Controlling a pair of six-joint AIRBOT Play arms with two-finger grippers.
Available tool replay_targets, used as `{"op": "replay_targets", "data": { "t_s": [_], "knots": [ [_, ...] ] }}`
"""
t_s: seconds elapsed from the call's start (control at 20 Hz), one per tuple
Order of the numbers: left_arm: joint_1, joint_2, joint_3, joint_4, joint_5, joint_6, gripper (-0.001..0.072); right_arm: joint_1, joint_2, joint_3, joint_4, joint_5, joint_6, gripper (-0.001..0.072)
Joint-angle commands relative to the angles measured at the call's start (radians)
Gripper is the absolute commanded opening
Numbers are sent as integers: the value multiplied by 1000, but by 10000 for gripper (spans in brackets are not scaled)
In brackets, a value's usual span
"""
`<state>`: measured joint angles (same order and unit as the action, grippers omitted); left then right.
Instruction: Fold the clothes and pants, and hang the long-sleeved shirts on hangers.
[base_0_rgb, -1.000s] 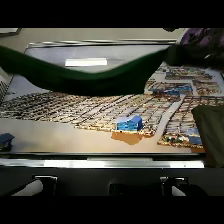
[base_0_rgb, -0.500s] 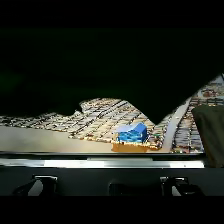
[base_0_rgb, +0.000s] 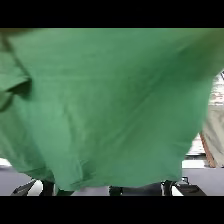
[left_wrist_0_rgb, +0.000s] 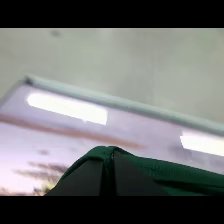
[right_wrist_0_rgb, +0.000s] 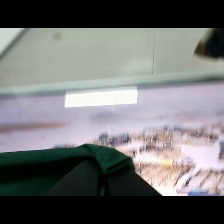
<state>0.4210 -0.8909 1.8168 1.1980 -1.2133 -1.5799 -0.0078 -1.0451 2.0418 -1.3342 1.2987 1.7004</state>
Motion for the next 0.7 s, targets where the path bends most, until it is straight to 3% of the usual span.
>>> {"op": "replay_targets", "data": {
  "t_s": [0.0, 0.15, 0.4, 0.65],
  "knots": [
    [-24, -146, -196, -159, 32, 171, 19, 0, -224, 0, 60, 94, 7, 31],
    [-89, -363, -335, -159, 188, 283, 19, 0, -454, -29, 53, 58, -90, 31],
    [-159, -772, -301, -159, 395, 324, 18, 0, -804, -38, 40, -59, -111, 31],
    [-165, -911, -247, -150, 388, 323, 18, 0, -952, -39, 11, -49, -107, 31]
  ]
}}
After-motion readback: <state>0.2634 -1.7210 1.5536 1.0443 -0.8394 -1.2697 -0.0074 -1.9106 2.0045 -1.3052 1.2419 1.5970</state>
